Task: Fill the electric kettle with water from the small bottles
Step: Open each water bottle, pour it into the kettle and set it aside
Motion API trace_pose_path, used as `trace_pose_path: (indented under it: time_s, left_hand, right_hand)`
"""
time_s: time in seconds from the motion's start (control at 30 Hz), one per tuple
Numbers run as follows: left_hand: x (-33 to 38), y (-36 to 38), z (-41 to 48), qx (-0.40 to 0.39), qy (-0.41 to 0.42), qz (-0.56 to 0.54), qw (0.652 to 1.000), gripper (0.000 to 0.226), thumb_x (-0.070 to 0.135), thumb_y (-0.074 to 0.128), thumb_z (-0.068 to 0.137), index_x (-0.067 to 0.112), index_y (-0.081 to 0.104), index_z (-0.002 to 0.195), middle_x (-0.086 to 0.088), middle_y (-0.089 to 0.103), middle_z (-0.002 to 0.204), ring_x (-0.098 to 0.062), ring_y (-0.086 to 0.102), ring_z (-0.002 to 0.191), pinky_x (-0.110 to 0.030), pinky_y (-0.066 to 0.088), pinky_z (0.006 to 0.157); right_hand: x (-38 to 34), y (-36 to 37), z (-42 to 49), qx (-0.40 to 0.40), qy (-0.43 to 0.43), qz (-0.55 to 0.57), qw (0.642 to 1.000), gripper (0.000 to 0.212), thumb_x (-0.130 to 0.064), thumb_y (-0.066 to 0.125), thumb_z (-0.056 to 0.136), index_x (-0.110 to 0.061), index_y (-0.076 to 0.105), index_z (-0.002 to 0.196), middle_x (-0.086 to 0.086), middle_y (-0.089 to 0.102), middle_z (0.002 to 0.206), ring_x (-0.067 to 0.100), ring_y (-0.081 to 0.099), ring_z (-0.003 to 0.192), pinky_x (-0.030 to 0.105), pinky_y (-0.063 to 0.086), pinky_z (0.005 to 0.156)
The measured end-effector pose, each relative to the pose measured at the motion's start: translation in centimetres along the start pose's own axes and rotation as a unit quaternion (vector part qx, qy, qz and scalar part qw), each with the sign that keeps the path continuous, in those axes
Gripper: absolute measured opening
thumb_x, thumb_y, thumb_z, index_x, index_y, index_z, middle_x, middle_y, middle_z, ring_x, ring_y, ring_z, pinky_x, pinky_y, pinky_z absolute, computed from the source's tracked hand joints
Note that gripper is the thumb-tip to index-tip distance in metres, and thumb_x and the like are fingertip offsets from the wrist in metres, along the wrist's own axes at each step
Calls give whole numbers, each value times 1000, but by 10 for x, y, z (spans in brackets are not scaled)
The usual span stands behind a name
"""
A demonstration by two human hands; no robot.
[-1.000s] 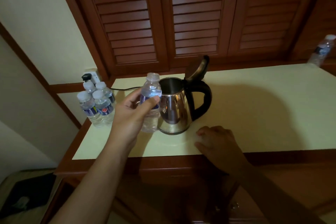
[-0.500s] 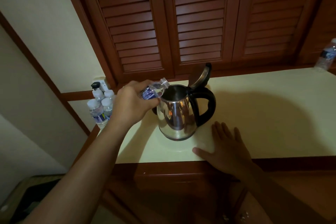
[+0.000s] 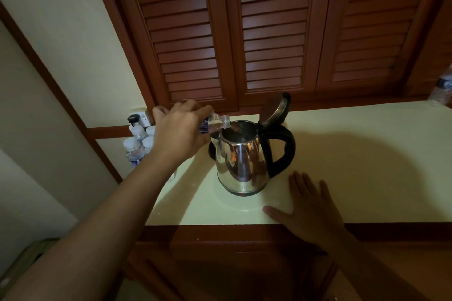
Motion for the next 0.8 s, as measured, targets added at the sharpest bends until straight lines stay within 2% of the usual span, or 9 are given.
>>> trace_pose_path:
  time_s: [0.23, 0.33, 0.5, 0.63, 0.8]
  left_hand:
    - [6, 4, 2, 22, 36, 25, 999, 66, 39, 84, 80, 32, 61, 141, -1, 65, 130, -30, 61, 116, -58, 37, 98]
    - [9, 5, 4, 36, 55, 32, 997, 63, 37, 86, 78, 31, 64, 137, 0, 67, 125, -30, 63, 112, -64, 38, 101]
    - [12, 7, 8, 44, 77, 41, 995, 57, 36, 86, 79, 33, 67, 132, 2, 67, 123, -29, 62, 114, -73, 31, 108]
    - [18, 5, 10, 54, 95, 45, 993, 58, 24, 86, 76, 30, 69, 130, 0, 68, 121, -30, 62, 116, -80, 25, 110]
    - [26, 3, 14, 48, 126, 54, 989, 61, 21, 87, 74, 31, 70, 131, -2, 66, 126, -30, 57, 128, -86, 17, 110]
  right_hand:
    - [1, 1, 0, -4, 3, 2, 1000, 122, -98, 9, 73, -14, -3, 161, 4, -4, 170, 21, -7, 156, 53, -5, 124]
    - [2, 1, 0, -5, 5, 7, 1000, 123, -99, 9, 72, -14, -3, 161, 4, -5, 170, 21, -8, 155, 53, -6, 124]
    - [2, 3, 0, -6, 6, 9, 1000, 123, -99, 8, 72, -15, -3, 161, 3, -6, 170, 21, -9, 155, 53, -7, 123]
    - [2, 2, 0, -5, 6, 10, 1000, 123, -99, 8, 71, -15, -3, 161, 3, -6, 170, 20, -9, 155, 53, -6, 123]
    - [2, 1, -1, -1, 7, 12, 1000, 123, -99, 9, 72, -15, -2, 161, 3, -6, 170, 19, -9, 155, 53, -6, 124]
Point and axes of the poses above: each hand's wrist, its own z-axis towards the middle knuckle, its own y-axis out of the palm, x = y × z, the point moved 7 cm from there along z, towards the middle knuckle
